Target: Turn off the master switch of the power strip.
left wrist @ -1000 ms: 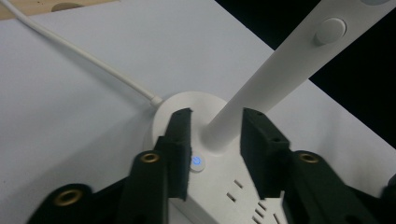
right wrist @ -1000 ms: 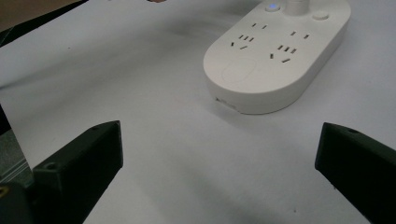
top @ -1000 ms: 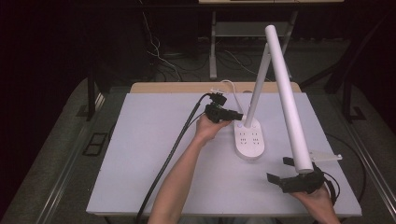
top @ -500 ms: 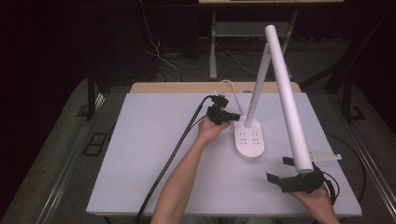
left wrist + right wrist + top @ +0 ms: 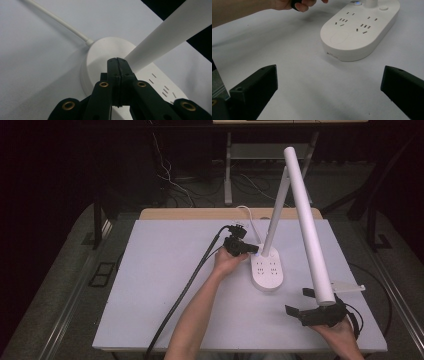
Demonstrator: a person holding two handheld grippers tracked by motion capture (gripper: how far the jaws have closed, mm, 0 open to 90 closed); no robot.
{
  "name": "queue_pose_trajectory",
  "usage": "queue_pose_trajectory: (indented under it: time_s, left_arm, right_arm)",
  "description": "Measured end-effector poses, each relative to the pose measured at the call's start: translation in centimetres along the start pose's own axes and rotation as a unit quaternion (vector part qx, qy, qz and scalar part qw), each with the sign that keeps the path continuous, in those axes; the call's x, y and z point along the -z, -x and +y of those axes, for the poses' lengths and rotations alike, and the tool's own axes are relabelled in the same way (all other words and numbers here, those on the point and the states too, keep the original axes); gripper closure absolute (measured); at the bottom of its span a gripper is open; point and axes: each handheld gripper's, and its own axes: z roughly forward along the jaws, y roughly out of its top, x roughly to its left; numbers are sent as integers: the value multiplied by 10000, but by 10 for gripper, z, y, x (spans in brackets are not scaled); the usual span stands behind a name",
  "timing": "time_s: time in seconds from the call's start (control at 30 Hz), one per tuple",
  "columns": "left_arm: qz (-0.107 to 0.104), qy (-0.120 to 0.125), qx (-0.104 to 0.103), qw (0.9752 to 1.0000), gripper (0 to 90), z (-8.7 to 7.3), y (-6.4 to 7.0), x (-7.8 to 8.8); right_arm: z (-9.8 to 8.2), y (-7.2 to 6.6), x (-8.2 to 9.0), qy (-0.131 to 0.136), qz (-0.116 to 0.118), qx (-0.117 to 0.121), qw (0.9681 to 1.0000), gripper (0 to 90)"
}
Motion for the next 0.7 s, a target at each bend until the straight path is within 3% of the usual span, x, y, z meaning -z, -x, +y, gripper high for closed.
queue_pose_trajectory:
  time_s: [0.37, 0.43, 0.7]
  left_arm:
    - [148, -164, -42, 9997, 900, 0, -1, 2]
    - [117, -174, 28, 9998, 900, -1, -1, 2]
    - [103, -180, -18, 9998, 900, -1, 0, 2]
  right_arm:
    - [0, 0, 0, -2, -9, 4, 10000, 2]
    - [0, -1, 0, -4, -7, 6, 10000, 2]
    - [0, 0, 1, 10, -27, 1, 10000, 2]
